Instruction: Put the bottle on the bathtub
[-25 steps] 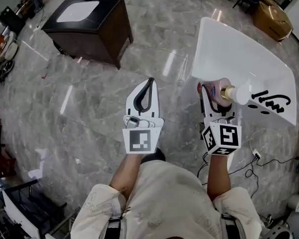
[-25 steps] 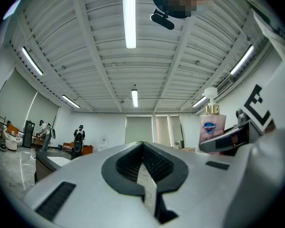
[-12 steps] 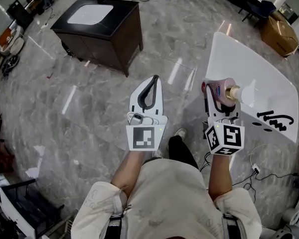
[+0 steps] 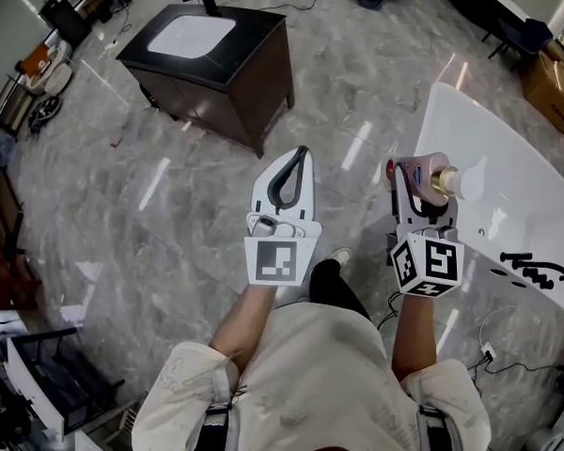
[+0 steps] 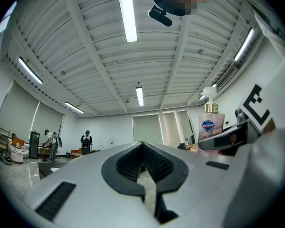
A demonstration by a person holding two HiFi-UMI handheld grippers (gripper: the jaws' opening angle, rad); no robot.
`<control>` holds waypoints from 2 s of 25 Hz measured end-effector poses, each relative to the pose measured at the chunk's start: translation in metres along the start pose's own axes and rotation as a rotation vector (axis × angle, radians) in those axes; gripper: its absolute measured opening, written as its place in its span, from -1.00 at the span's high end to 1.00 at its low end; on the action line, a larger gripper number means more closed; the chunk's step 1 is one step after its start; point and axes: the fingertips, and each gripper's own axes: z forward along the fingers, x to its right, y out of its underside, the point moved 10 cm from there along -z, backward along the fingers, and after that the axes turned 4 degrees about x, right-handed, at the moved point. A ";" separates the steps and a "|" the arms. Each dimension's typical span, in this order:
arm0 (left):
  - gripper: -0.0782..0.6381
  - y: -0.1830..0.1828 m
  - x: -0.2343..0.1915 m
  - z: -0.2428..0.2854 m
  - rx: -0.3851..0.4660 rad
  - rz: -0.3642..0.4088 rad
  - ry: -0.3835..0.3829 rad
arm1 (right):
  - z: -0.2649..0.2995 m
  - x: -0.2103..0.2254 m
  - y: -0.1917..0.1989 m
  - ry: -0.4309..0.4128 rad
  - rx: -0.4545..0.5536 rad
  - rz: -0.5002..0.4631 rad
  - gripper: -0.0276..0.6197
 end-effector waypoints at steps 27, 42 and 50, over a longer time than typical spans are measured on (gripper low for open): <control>0.77 0.069 0.182 0.291 -0.065 0.015 0.448 | 0.060 0.276 0.050 0.440 0.003 0.194 0.26; 0.77 0.133 0.275 0.356 -0.078 -0.131 0.846 | 0.011 0.314 0.075 0.851 -0.076 0.159 0.26; 0.77 0.157 0.325 0.438 -0.063 -0.227 1.059 | 0.037 0.353 0.065 1.080 -0.111 0.138 0.26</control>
